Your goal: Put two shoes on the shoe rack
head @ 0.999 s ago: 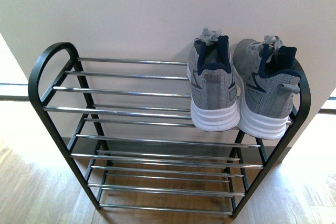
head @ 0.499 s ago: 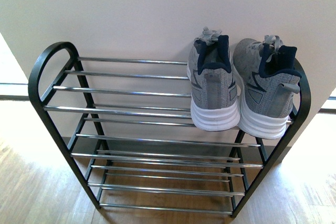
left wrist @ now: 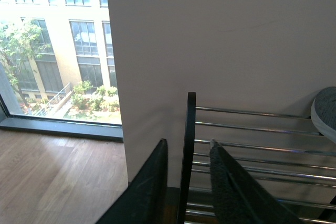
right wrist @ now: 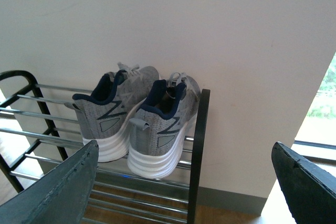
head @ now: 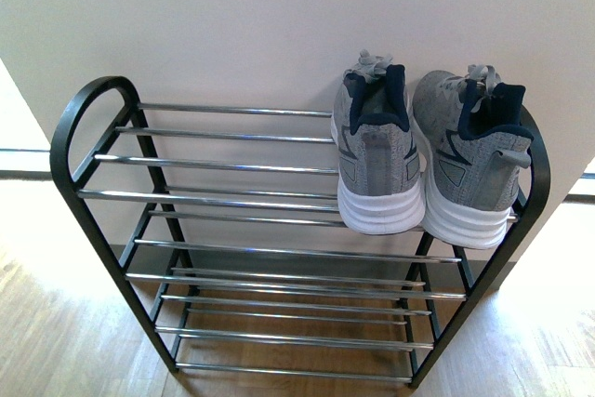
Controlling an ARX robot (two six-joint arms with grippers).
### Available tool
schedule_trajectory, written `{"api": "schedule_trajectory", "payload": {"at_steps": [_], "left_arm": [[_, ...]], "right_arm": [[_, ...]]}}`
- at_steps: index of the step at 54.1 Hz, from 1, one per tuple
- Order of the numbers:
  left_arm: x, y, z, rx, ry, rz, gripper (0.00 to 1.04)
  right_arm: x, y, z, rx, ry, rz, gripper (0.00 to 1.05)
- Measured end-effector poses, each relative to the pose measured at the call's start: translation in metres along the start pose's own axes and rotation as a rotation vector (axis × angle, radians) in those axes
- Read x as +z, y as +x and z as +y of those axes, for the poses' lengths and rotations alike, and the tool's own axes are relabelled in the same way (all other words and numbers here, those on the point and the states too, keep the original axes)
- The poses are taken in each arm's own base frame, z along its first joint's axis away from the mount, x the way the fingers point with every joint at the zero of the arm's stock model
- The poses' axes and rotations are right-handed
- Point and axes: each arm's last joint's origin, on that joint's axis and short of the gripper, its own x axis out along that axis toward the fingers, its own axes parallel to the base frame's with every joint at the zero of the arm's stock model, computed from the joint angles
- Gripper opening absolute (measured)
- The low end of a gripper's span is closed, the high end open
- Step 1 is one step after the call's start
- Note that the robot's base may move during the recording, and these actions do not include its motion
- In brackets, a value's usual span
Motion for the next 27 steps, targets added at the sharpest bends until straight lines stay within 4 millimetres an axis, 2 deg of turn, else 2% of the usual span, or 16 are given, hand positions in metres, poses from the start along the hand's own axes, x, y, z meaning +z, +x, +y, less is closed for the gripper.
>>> {"api": "schedule_trajectory", "payload": {"at_steps": [4, 12, 14, 18, 27], "left_arm": [[0.0, 0.0, 0.0, 0.0, 0.0, 0.0, 0.38], [0.0, 0.0, 0.0, 0.0, 0.0, 0.0, 0.68], [-0.0001, -0.0001, 0.0, 0.0, 0.005, 0.001, 0.66], [-0.0005, -0.0011, 0.0, 0.0, 0.005, 0.005, 0.53], [-0.0026, -0.0067, 0.0, 0.0, 0.005, 0.021, 0.17]], "right_arm": [[0.0, 0.0, 0.0, 0.0, 0.0, 0.0, 0.96], [0.0, 0.0, 0.0, 0.0, 0.0, 0.0, 0.96], [0.0, 0.0, 0.0, 0.0, 0.0, 0.0, 0.96], [0.0, 0.0, 0.0, 0.0, 0.0, 0.0, 0.96], [0.0, 0.0, 0.0, 0.0, 0.0, 0.0, 0.96]]}}
